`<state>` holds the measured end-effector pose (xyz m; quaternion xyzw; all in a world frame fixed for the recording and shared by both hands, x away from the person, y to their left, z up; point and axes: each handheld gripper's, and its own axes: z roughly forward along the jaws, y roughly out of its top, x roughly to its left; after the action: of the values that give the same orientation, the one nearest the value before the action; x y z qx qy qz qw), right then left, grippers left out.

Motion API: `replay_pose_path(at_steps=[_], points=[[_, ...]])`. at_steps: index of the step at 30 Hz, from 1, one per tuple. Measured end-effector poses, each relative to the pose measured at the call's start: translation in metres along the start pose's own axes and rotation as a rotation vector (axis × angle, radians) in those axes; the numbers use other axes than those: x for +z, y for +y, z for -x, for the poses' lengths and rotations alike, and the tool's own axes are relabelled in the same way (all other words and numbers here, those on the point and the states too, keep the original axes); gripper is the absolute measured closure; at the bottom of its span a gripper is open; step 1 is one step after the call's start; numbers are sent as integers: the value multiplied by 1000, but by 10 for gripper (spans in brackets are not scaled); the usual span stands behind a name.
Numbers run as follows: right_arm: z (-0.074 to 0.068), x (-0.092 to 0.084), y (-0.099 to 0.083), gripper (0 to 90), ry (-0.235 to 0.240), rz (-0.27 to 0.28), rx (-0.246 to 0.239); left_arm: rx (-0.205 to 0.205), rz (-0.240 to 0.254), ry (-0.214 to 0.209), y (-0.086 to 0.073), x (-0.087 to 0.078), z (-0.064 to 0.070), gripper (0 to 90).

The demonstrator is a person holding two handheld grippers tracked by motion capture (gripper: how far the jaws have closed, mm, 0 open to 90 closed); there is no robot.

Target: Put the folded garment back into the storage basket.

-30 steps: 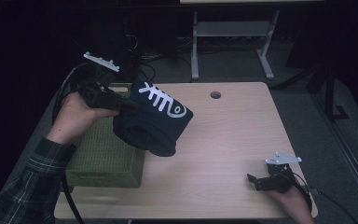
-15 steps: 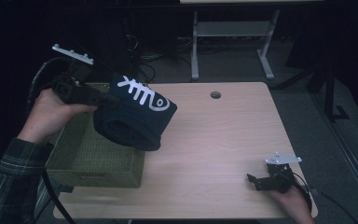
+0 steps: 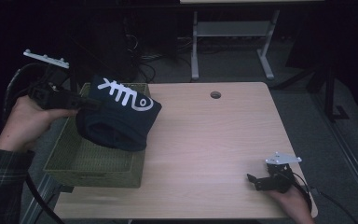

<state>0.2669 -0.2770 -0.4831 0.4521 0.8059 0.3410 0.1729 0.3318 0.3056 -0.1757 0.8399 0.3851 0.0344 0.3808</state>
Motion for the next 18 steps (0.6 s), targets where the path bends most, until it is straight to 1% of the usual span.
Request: replay_pose_path(at_steps=[1, 2, 4, 7, 8, 9, 10, 11, 13, 18], points=[[0, 0, 0, 35, 0, 0, 0, 0, 0, 0, 0, 0, 0, 732], [0, 0, 0, 35, 0, 0, 0, -11, 1, 1, -6, 0, -4, 732], [0, 0, 0, 36, 0, 0, 0, -17, 1, 2, -9, 0, -6, 732], [0, 0, 0, 36, 0, 0, 0, -40, 17, -14, -21, -2, -17, 732], [0, 0, 0, 36, 0, 0, 0, -40, 17, -14, -21, -2, -17, 732], [0, 0, 0, 35, -1, 1, -1, -46, 25, -21, -26, -3, -21, 732], [0, 0, 0, 35, -1, 1, -1, -46, 25, -21, -26, -3, -21, 732], [0, 1, 0, 32, -2, 3, -4, -48, 32, -28, -31, -5, -26, 732], [0, 1, 1, 30, -4, 2, 0, -53, 40, -33, -35, -9, -31, 732], [-1, 1, 1, 29, -5, 2, 5, -60, 40, -42, -46, -13, -39, 733]])
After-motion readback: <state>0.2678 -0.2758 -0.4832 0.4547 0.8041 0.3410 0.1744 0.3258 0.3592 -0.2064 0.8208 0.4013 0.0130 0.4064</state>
